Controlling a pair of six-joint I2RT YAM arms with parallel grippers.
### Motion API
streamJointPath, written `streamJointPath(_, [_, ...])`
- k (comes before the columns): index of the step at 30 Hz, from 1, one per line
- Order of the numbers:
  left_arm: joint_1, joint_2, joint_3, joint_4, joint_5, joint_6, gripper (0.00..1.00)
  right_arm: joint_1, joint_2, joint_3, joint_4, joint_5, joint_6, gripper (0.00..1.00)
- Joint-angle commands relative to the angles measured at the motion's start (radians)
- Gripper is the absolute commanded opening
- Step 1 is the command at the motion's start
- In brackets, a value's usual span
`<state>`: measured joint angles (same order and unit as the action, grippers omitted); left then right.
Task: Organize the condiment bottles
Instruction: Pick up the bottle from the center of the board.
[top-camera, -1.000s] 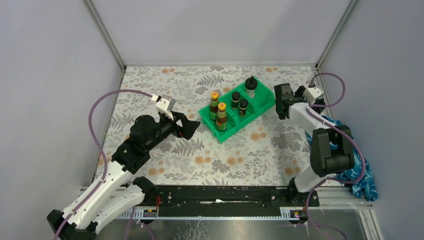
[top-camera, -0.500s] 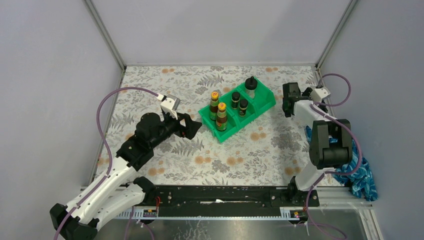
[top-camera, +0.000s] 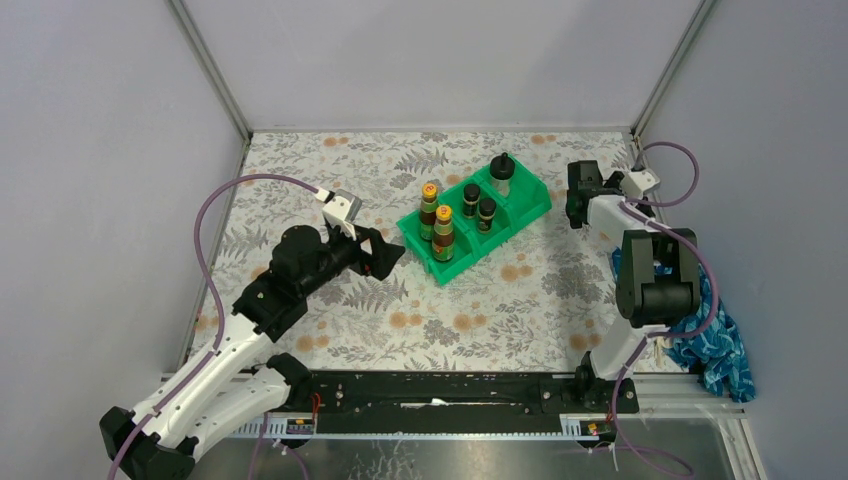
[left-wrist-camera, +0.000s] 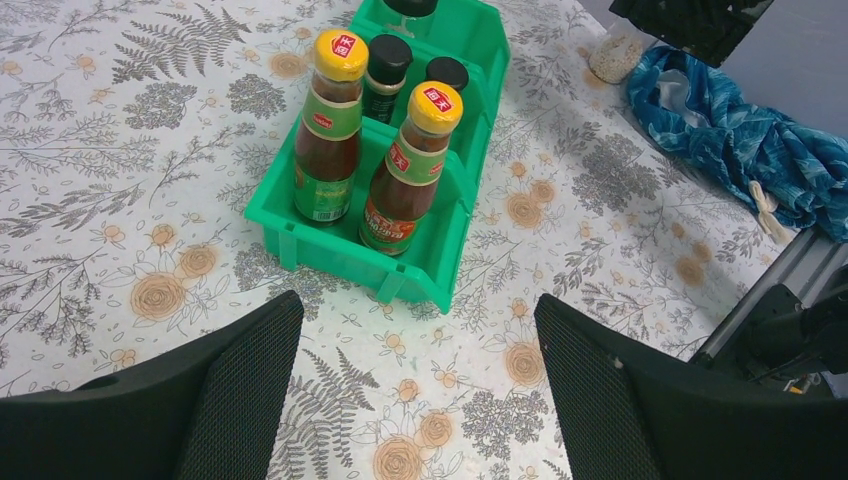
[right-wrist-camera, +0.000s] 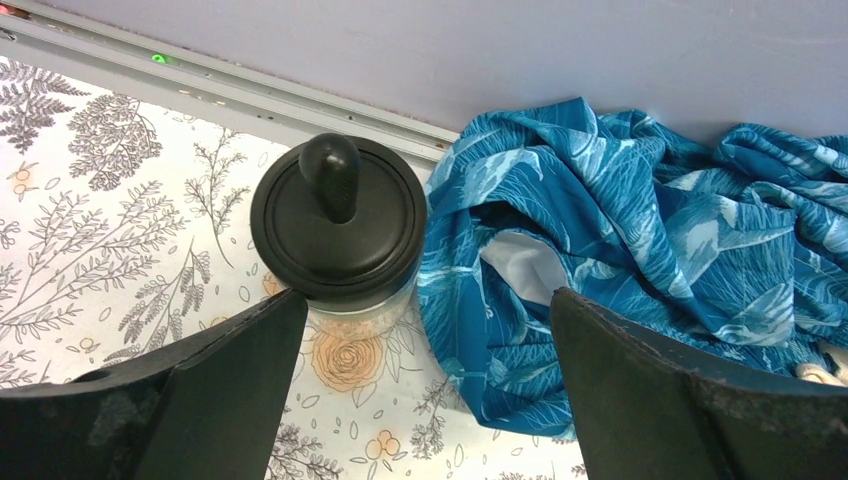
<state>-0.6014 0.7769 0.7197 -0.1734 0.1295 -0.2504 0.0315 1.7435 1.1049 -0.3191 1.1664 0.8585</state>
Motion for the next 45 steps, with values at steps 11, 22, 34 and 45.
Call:
streamJointPath(11, [-0.008, 0.008, -0.012, 0.044, 0.043, 0.023, 0.90, -0.025, 0.076, 0.108, 0.099, 0.031, -0.115, 0.99])
streamJointPath(22, [-0.008, 0.017, -0.012, 0.043, 0.047, 0.035, 0.90, -0.058, 0.137, 0.160, 0.156, 0.010, -0.191, 1.00])
streamJointPath(34, [-0.008, 0.053, -0.007, 0.043, 0.053, 0.039, 0.91, -0.084, 0.185, 0.183, 0.199, -0.021, -0.231, 1.00])
streamJointPath(45, [-0.008, 0.066, -0.007, 0.045, 0.053, 0.042, 0.91, -0.097, 0.226, 0.209, 0.207, -0.056, -0.232, 1.00])
